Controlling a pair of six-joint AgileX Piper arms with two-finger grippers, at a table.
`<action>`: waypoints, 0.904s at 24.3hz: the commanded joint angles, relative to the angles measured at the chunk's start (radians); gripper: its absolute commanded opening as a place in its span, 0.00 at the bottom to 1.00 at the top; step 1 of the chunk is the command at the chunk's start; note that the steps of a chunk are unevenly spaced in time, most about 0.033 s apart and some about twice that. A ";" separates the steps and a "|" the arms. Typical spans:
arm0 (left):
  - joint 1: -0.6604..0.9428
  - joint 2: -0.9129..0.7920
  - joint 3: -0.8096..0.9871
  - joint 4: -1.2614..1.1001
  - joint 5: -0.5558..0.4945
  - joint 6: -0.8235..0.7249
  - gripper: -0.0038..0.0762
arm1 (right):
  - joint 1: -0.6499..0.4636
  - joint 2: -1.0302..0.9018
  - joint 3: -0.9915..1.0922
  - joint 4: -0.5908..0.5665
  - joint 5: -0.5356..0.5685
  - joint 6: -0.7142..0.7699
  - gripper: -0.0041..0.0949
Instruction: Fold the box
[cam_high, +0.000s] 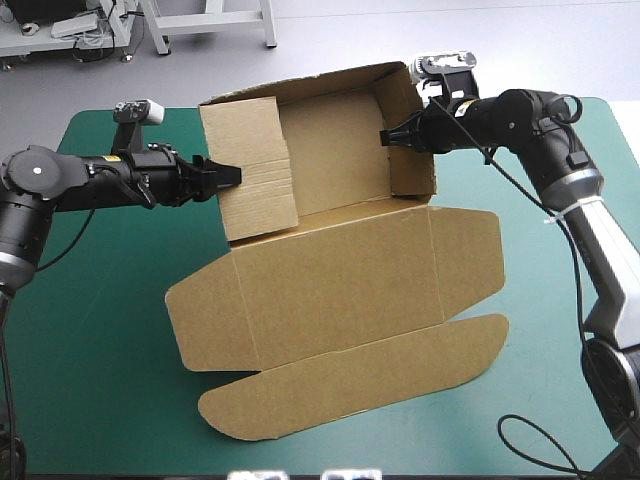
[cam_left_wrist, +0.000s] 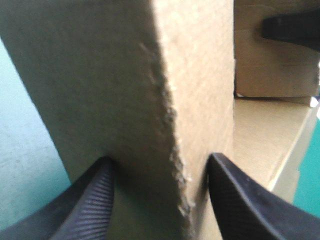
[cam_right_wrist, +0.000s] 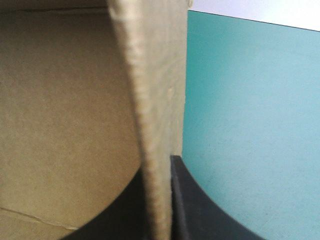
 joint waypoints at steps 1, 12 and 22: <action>-0.008 -0.029 -0.032 0.040 -0.081 -0.076 0.47 | 0.035 -0.051 -0.034 0.077 -0.056 0.032 0.05; -0.008 0.008 -0.032 0.039 -0.161 -0.072 0.04 | 0.068 -0.051 -0.034 0.035 0.005 0.076 0.05; -0.167 0.048 -0.032 0.370 -0.149 -0.333 0.04 | 0.147 -0.021 -0.034 -0.198 0.159 0.241 0.05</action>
